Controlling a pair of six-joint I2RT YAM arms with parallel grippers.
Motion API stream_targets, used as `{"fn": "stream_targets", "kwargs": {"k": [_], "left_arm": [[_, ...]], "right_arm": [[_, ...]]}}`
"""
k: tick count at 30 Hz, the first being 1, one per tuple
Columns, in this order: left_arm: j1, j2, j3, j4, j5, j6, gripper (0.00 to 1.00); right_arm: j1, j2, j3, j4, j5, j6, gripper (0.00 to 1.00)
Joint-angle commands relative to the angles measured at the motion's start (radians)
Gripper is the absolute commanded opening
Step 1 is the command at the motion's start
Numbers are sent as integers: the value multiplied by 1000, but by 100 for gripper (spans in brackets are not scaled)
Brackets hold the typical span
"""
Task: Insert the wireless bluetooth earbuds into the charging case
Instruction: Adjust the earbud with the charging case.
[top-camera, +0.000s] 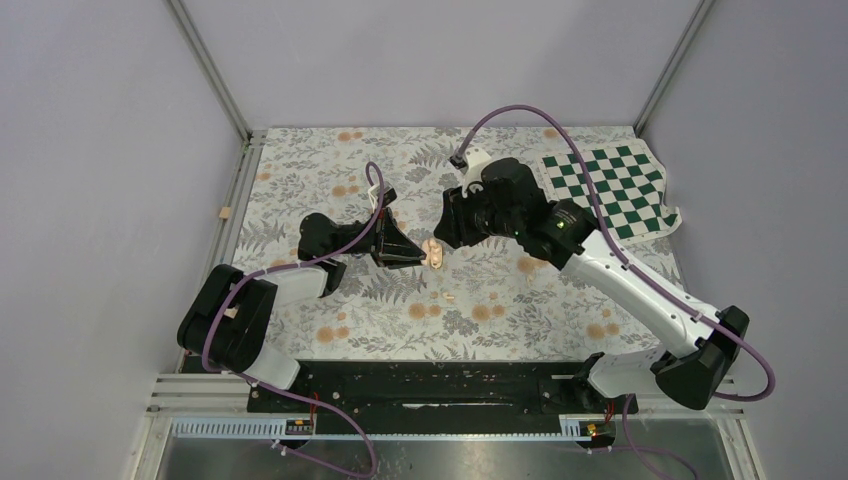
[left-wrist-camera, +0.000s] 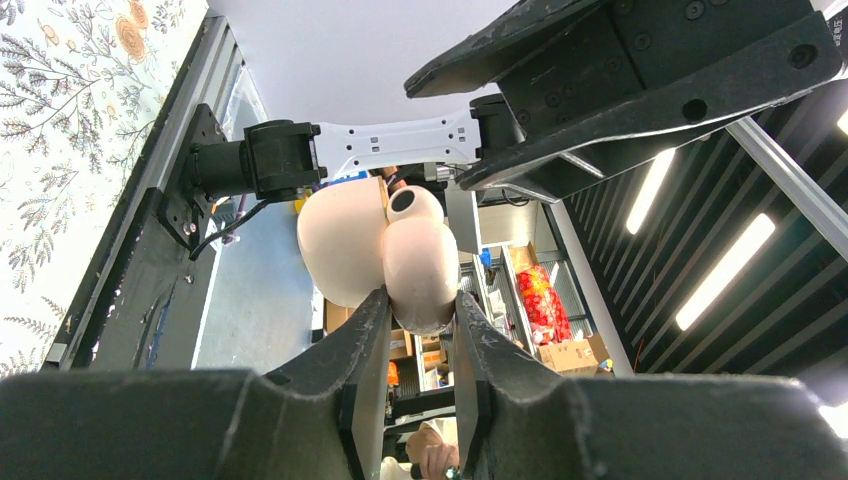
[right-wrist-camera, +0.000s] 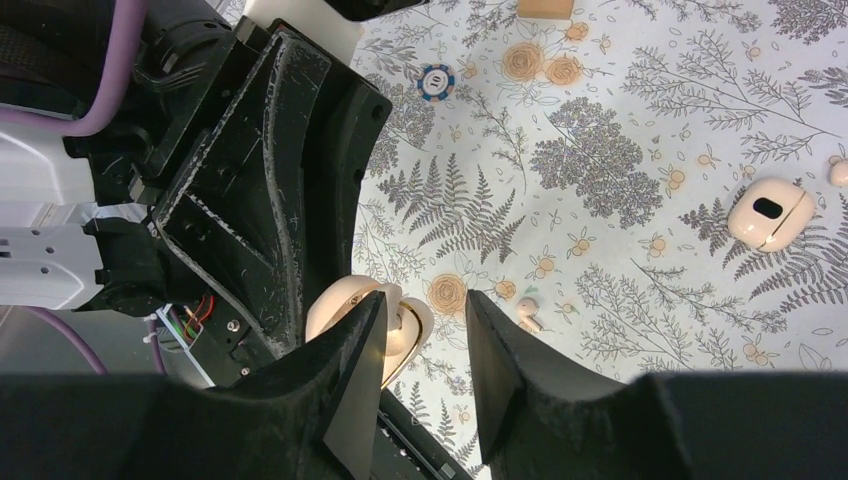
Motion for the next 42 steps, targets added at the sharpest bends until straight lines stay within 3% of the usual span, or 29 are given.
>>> {"fn": "stream_targets", "kwargs": {"k": [1,15,42], "left_arm": [[5,-25,3,71,-4,6,0],[5,-28,6,71,-3,4,0],[4,-12,19,71,-3,3,0]], "right_arm": [[7,-19,39,19,3,9,44],[33,48,84,-18,-14,-1,44],[48,8,43,-113,-13,-38,43]]}}
